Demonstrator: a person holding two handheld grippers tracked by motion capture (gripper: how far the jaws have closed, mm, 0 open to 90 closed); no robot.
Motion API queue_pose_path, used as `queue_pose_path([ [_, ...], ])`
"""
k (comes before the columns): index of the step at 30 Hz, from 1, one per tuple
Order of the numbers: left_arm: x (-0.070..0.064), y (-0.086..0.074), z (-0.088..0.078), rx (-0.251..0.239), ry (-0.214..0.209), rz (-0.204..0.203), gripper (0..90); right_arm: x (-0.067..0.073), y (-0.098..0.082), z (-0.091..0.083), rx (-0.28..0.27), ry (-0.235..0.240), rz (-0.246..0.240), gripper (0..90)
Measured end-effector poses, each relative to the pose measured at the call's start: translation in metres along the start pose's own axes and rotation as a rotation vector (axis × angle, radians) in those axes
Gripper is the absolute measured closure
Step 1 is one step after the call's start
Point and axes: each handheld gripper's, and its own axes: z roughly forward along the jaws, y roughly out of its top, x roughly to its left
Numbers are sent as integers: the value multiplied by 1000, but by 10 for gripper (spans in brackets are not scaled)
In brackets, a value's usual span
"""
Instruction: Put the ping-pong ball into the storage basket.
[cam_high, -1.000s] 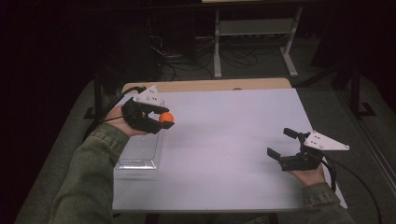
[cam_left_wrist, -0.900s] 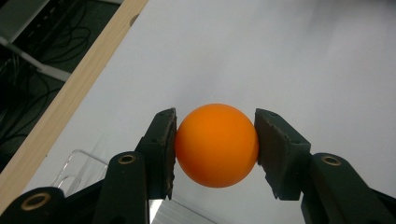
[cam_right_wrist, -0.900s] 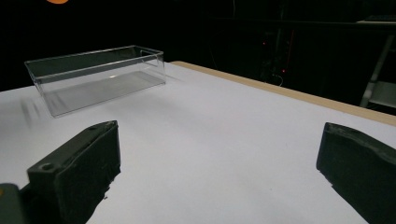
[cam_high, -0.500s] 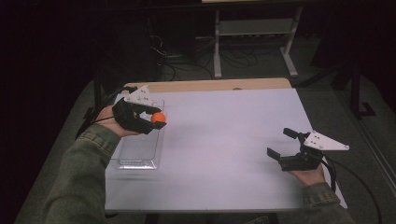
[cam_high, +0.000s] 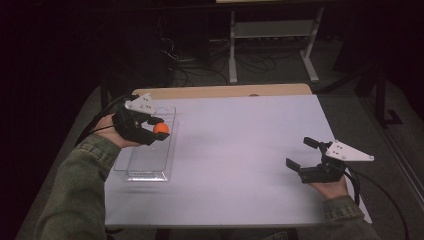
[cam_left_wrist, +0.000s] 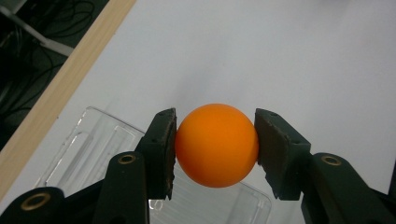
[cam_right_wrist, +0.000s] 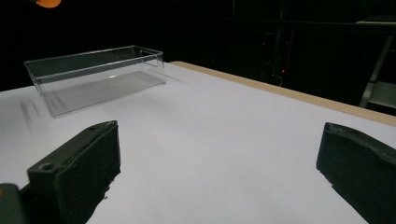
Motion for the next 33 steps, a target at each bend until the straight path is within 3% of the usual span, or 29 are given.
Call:
queue_pose_path([
  [15,6,-12,-2,46,0,-21,505,1,0,1,10,1,-7,0],
  [33,11,-23,6,156,10,-17,505,0,-1,0,16,-3,-8,0],
])
